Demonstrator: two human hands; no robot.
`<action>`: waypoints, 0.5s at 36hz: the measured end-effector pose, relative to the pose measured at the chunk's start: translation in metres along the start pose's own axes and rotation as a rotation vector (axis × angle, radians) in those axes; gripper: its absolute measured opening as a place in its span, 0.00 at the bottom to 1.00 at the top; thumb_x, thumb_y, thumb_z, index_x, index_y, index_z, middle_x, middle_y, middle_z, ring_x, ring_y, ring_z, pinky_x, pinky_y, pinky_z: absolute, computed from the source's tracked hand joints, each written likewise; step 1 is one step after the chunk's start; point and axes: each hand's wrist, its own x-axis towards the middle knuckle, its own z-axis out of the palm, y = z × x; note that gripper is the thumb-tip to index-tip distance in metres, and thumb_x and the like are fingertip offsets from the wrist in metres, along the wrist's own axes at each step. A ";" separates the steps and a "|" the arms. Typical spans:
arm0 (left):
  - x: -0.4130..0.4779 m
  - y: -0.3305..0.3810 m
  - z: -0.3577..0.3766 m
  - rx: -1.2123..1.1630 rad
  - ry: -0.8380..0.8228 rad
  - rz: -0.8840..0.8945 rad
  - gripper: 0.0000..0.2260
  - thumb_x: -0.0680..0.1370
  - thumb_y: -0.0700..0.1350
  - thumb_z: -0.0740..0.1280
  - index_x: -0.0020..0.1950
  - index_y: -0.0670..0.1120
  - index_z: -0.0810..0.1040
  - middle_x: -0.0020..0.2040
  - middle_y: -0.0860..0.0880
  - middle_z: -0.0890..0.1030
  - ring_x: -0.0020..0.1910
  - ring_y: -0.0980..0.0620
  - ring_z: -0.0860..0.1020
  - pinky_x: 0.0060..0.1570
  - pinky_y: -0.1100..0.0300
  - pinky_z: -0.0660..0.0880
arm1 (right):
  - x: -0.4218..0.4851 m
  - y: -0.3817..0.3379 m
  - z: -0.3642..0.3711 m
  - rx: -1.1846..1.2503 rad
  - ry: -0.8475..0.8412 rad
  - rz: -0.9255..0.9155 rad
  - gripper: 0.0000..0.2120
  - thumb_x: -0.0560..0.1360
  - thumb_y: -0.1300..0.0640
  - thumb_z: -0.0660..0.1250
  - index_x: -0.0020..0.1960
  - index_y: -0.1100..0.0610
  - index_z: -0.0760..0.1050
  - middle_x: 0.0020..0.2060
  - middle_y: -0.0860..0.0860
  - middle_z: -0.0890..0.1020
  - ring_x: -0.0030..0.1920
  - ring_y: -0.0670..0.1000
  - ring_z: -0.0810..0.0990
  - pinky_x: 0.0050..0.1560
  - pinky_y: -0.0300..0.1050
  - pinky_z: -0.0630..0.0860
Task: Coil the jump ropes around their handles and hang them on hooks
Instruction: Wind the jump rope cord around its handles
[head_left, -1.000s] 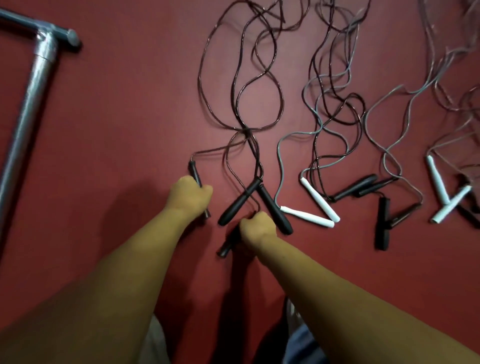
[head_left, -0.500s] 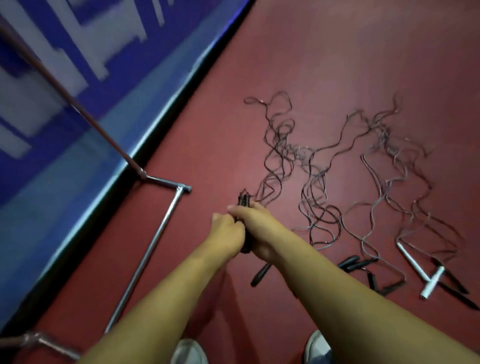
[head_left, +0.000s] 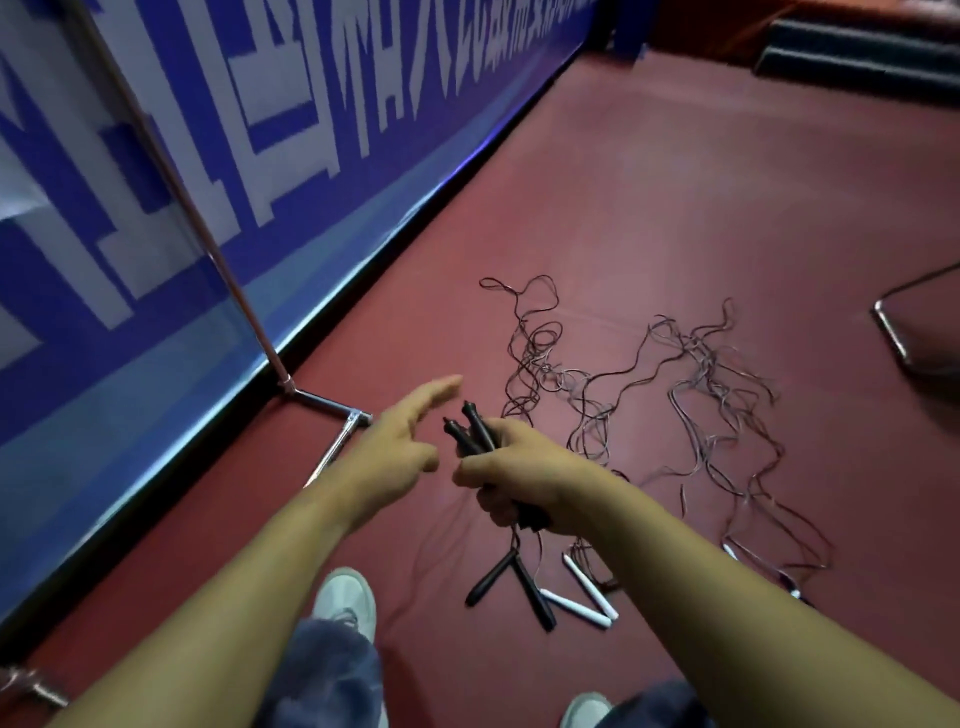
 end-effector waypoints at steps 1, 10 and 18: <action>0.000 -0.002 -0.001 -0.024 -0.027 0.014 0.38 0.69 0.23 0.61 0.72 0.55 0.74 0.70 0.57 0.76 0.71 0.63 0.71 0.69 0.57 0.70 | 0.000 0.000 0.002 -0.003 -0.007 0.006 0.09 0.72 0.64 0.65 0.48 0.54 0.68 0.32 0.53 0.67 0.26 0.48 0.63 0.31 0.45 0.56; 0.029 0.016 -0.001 -0.017 0.018 0.035 0.06 0.79 0.37 0.68 0.47 0.43 0.84 0.34 0.46 0.80 0.32 0.51 0.75 0.36 0.53 0.75 | 0.003 -0.005 -0.010 -0.164 0.148 -0.063 0.06 0.81 0.62 0.61 0.45 0.56 0.72 0.31 0.50 0.68 0.25 0.48 0.65 0.25 0.39 0.63; 0.043 0.023 0.018 0.180 -0.044 -0.112 0.14 0.84 0.45 0.62 0.43 0.40 0.80 0.30 0.47 0.78 0.21 0.54 0.70 0.19 0.69 0.63 | 0.015 0.015 -0.042 -0.595 0.344 -0.016 0.08 0.80 0.55 0.61 0.43 0.54 0.66 0.33 0.52 0.70 0.33 0.52 0.68 0.35 0.50 0.66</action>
